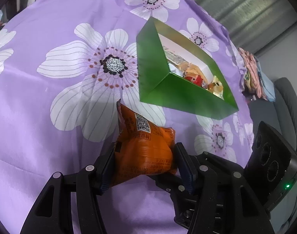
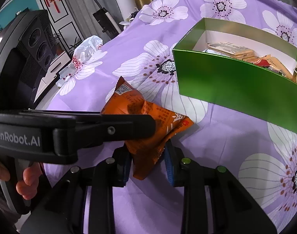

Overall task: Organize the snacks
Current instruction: 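Carry the orange bag over the green box and lower it in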

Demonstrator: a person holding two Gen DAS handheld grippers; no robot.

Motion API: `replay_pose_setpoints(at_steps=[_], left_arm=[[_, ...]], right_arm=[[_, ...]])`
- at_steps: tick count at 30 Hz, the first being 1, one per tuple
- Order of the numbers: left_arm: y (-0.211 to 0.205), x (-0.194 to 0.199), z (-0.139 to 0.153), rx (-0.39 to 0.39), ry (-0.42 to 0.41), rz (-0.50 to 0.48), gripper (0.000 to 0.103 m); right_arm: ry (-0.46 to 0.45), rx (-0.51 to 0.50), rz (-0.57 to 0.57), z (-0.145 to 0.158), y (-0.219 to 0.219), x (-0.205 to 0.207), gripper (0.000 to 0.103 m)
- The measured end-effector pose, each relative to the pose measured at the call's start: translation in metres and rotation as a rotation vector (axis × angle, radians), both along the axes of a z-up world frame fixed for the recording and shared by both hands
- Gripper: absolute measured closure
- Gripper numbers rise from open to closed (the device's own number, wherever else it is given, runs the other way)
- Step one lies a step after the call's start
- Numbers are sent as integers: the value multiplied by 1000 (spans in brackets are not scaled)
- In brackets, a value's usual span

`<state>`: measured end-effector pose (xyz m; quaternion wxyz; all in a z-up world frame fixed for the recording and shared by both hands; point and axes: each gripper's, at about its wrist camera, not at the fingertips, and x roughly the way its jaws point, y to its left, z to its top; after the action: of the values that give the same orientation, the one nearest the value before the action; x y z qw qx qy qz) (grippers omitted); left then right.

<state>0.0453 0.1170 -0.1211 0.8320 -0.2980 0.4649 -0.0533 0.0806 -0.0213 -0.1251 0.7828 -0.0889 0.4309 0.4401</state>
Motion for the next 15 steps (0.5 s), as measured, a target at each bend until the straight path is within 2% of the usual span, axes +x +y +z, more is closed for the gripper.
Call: replay_pose_setpoints(at_steps=[15], left_arm=[[-21, -5, 28, 32, -48, -32, 45]], right_arm=[[-51, 31, -19, 20, -19, -10, 73]])
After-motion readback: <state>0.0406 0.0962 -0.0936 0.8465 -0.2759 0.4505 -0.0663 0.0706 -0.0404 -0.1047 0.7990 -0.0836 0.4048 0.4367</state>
